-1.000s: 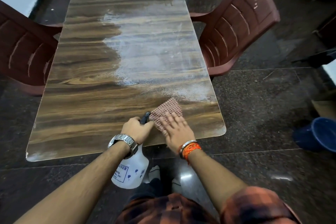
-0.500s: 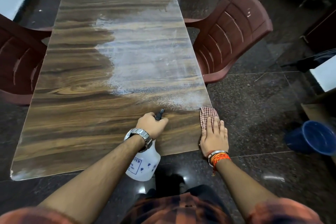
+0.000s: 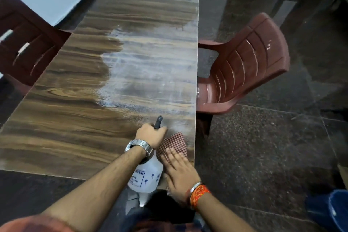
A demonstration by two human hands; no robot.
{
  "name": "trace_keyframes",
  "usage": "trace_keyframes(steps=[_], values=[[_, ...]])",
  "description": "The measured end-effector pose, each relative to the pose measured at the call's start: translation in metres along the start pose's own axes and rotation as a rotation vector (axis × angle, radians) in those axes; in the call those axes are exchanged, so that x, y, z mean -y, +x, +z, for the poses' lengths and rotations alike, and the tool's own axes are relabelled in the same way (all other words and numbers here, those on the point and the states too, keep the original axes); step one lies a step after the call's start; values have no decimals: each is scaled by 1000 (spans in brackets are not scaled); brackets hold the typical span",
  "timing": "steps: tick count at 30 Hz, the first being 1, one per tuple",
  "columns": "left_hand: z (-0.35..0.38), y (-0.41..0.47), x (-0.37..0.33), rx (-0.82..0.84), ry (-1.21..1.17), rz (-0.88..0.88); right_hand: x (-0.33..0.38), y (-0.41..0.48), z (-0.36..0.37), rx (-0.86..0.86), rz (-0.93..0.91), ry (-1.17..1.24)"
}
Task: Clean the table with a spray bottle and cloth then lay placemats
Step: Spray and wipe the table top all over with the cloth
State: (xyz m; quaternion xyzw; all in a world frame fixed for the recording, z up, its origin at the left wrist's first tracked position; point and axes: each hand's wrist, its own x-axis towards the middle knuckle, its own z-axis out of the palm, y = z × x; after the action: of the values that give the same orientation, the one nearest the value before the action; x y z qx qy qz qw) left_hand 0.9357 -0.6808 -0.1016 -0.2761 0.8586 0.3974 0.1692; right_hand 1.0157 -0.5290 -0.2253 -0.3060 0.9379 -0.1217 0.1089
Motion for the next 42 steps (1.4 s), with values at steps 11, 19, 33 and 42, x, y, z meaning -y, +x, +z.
trace_keyframes(steps=[11,19,33,42], values=[[20,1,-14,-166,-155,-181,-76,73,-29,110,-327,-129],[5,23,-3,-295,-361,-334,-130,170,-65,183,-394,-211],[9,40,-30,-451,-452,-498,-156,232,-82,159,-331,-158],[17,69,-82,-520,-403,-629,-184,264,-81,111,-452,-160]])
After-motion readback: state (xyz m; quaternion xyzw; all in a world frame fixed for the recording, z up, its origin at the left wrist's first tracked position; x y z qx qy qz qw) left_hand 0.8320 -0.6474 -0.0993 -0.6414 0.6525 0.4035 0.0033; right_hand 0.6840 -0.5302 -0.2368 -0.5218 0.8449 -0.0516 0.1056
